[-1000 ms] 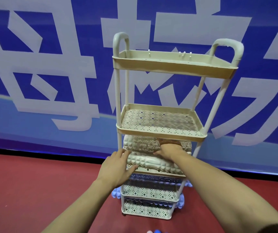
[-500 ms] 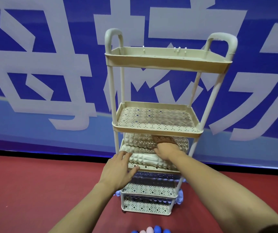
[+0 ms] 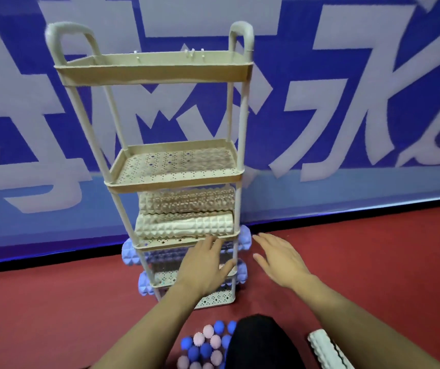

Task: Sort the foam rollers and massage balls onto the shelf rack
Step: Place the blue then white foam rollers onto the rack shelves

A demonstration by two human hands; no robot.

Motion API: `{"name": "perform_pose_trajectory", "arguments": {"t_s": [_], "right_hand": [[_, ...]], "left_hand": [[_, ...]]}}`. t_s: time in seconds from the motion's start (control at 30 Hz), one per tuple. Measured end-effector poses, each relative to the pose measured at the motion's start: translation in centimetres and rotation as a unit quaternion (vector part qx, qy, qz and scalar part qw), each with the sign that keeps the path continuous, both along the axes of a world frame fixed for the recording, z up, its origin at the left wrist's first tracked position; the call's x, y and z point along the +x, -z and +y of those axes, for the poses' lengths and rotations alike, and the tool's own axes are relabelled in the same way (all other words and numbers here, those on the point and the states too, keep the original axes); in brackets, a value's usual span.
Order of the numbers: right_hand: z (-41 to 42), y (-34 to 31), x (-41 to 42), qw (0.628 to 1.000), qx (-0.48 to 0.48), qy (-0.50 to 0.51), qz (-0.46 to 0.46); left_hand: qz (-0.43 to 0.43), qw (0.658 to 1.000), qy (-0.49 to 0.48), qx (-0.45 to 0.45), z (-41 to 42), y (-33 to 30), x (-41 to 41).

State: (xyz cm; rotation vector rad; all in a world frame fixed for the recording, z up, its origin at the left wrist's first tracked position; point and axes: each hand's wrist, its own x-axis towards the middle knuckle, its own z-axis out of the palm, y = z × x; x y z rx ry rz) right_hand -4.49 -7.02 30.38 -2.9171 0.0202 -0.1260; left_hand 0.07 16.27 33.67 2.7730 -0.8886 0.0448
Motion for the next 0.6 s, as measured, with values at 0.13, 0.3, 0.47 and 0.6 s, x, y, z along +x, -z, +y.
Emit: {"name": "perform_pose_trajectory", "arguments": {"t_s": [0.13,0.3,0.47,0.6], "right_hand": [[-5.8,2.6,-6.4,0.996,0.004,0.083,0.039],[-11.9,8.0,-14.4,0.975,0.034,0.185,0.121],[-16.1,14.8,-21.1,0.941,0.088,0.256,0.201],[-17.7,20.4,-24.3,0.909,0.153,0.297,0.249]], "left_hand": [[0.031,0.997,0.077,-0.003,-7.4,2.3,-3.7],[0.071,0.986,0.153,0.006,-17.2,6.1,-8.8],[0.163,0.968,0.190,0.004,-25.2,10.7,-12.4],[0.244,0.952,0.186,0.009,-29.2,14.8,-13.7]]}}
